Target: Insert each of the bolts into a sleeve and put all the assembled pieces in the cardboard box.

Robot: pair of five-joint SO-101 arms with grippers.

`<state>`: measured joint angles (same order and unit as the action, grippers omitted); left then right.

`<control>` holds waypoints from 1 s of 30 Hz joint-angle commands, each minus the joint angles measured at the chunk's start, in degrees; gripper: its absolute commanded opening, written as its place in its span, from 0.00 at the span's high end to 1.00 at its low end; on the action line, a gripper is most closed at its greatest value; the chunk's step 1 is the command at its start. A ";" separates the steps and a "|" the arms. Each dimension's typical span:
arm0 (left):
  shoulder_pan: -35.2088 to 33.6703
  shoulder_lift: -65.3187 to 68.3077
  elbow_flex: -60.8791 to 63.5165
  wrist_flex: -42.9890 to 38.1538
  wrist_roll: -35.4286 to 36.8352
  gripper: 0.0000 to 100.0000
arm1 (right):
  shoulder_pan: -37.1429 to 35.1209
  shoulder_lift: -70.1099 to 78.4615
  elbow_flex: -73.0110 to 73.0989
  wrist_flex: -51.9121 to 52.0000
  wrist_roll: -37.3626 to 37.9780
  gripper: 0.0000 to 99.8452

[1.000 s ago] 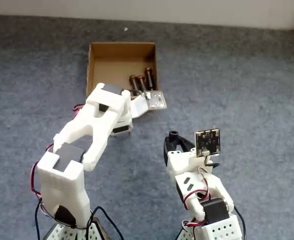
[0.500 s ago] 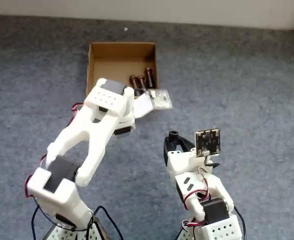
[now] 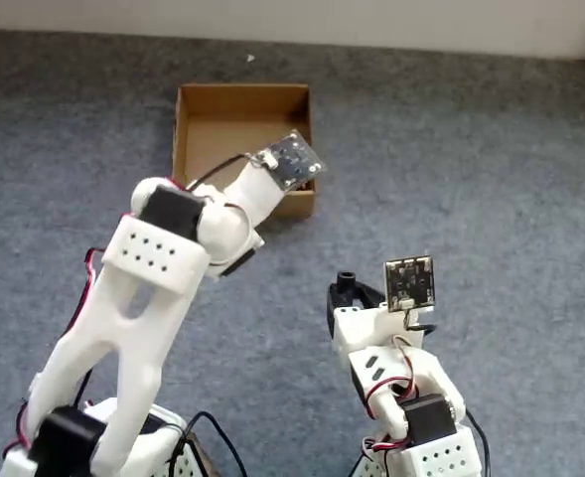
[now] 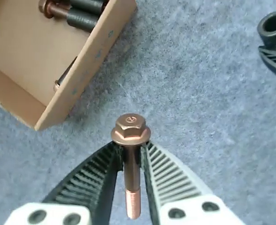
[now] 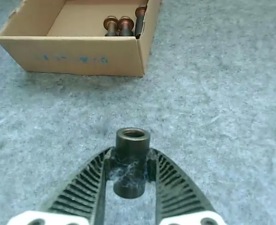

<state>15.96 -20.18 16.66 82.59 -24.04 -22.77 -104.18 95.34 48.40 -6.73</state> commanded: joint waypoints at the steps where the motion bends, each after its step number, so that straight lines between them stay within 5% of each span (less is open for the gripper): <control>1: 1.63 -10.24 4.00 -2.37 7.82 0.99 | 0.40 -1.01 -0.13 0.13 0.44 0.99; 10: 1.89 -27.56 21.93 -17.41 21.19 0.99 | 0.04 -1.01 -0.13 0.40 0.35 0.99; 22: 6.99 -48.92 44.26 -38.07 21.89 0.99 | -11.38 -1.01 -0.22 0.31 0.70 0.99; 30: 6.81 -72.22 57.54 -47.03 36.22 0.99 | -14.64 -1.01 -0.22 0.13 0.79 0.99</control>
<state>22.11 -80.84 70.90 38.81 6.81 -36.40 -104.18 95.34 48.57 -6.73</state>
